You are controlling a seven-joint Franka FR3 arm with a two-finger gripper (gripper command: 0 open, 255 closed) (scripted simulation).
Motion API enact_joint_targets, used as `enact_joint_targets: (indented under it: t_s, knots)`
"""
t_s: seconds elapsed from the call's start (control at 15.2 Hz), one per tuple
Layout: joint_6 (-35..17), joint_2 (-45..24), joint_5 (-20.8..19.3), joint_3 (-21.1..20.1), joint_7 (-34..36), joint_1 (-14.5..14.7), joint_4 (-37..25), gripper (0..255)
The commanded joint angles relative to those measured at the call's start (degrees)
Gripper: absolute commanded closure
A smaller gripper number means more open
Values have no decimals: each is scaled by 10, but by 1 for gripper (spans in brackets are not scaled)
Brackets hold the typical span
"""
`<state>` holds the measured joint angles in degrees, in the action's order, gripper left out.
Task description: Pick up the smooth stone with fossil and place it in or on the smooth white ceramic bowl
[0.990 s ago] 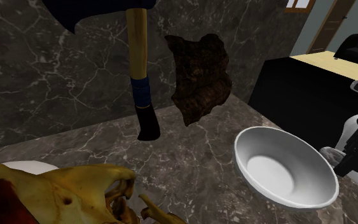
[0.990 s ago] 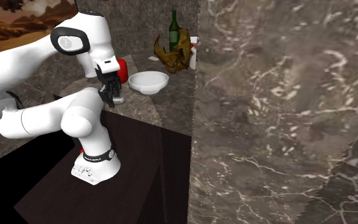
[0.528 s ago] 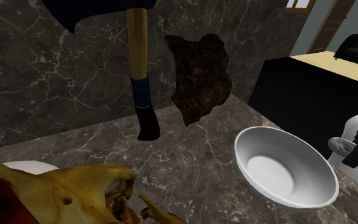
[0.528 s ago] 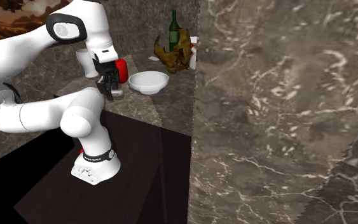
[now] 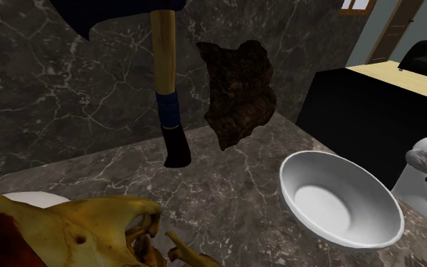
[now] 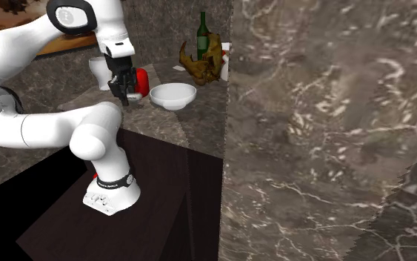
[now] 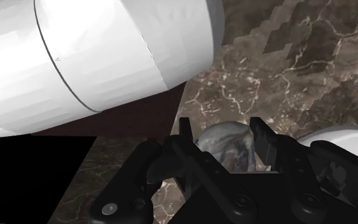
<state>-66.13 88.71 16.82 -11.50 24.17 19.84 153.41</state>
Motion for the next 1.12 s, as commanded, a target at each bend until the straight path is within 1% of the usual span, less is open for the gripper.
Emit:
enact_joint_targets:
  t_s: [0.0,0.59,1.06]
  knots:
    - [5,-14,-6,6,-1,-2,-19,255]
    - [31,-70,-18,19,2,-9,-101,255]
    - [-71,-192,54,-71,26,-37,-136,255]
